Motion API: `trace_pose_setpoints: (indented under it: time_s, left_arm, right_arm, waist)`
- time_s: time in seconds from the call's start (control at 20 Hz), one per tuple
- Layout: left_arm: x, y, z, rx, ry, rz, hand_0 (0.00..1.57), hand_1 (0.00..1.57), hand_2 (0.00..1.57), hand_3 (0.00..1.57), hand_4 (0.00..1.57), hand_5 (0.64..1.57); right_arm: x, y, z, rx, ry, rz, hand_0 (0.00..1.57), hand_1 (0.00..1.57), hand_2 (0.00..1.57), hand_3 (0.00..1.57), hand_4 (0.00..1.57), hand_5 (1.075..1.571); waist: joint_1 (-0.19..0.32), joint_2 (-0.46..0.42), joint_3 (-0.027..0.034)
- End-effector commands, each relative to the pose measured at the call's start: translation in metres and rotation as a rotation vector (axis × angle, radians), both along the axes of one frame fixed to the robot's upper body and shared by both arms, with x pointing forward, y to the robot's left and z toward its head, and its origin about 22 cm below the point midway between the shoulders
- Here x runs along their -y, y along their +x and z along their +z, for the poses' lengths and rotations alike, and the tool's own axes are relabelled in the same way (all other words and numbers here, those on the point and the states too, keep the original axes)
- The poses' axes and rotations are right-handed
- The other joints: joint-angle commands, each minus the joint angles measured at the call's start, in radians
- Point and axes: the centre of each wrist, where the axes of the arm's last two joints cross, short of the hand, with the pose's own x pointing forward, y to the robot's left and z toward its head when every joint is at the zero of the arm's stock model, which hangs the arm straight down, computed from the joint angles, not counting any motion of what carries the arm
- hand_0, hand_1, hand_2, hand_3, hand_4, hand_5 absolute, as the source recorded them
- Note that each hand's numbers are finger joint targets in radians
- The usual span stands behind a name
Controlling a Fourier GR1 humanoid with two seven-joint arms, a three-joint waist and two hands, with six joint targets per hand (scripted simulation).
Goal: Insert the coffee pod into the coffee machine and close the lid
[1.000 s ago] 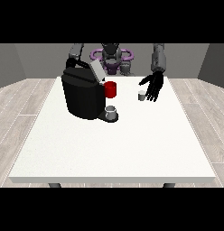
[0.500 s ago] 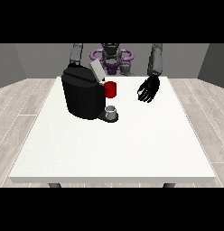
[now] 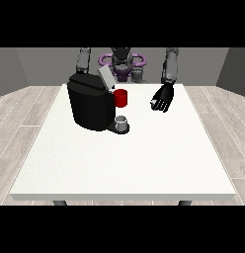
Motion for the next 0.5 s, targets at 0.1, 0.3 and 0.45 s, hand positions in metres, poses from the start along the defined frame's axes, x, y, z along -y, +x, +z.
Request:
trace_pose_setpoints:
  time_s: [0.1,0.3,0.45]
  left_arm:
    - [-0.009,-0.004,-0.02,-0.074,0.065,-0.022,0.79,0.79,0.98,0.87,0.4,1.571]
    - [-0.005,-0.009,-0.031,-0.075,0.033,-0.058,1.12,1.12,1.2,1.09,0.39,1.571]
    - [0.017,0.007,-0.015,-0.028,-0.033,-0.076,1.28,1.28,1.31,1.24,0.5,1.571]
  right_arm:
    - [0.005,-0.006,-0.015,-0.058,0.004,-0.009,0.0,0.0,0.0,0.0,0.0,1.571]
    - [0.013,-0.013,-0.028,-0.102,0.016,-0.024,0.0,0.0,0.0,0.0,0.0,1.571]
    - [0.009,-0.008,-0.028,-0.09,0.013,-0.019,0.0,0.0,0.0,0.0,0.0,1.571]
  waist:
    - [0.003,-0.038,-0.0007]
    - [0.013,-0.086,-0.0007]
    - [0.009,-0.073,-0.0007]
